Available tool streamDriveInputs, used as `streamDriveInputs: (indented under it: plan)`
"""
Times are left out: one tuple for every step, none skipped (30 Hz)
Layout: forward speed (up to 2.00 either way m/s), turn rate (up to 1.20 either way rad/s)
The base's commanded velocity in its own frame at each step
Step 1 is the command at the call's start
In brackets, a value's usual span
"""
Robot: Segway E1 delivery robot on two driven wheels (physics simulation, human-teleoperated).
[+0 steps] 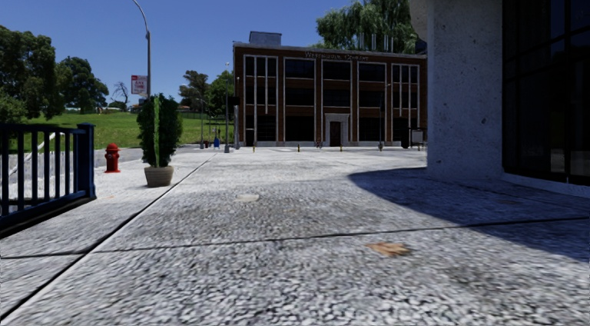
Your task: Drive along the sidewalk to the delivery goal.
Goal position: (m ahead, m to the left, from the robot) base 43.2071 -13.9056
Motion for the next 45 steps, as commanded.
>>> streamDriveInputs:
  plan:
    - [1.75,0.0]
    - [1.76,0.0]
    - [1.84,0.0]
    - [2.0,0.0]
    - [2.0,0.0]
    - [2.0,0.0]
    - [2.0,0.0]
    - [2.0,0.0]
    - [2.0,0.0]
    - [2.0,0.0]
    - [2.0,0.0]
    - [2.0,0.0]
    - [2.0,0.0]
    - [2.0,0.0]
    - [2.0,0.0]
    - [2.0,0.0]
    - [2.0,0.0]
    - [2.0,0.0]
    - [2.0,0.0]
    - [2.0,0.0]
    - [2.0,0.0]
    - [2.0,0.0]
    - [2.0,0.0]
    - [2.0,0.0]
    - [2.0,0.0]
    - [2.0,0.0]
    - [2.0,0.0]
    - [2.0,0.0]
    - [2.0,0.0]
    - [2.0,0.0]
    - [2.0,0.0]
    - [2.0,0.0]
    - [2.0,0.0]
    - [2.0,0.0]
    - [2.0,0.0]
    - [2.0,0.0]
    - [2.0,0.0]
    - [2.0,0.0]
    - [2.0,0.0]
    - [2.0,0.0]
    - [2.0,0.0]
    - [2.0,0.0]
    - [2.0,0.0]
    - [2.0,0.0]
    - [2.0,0.0]
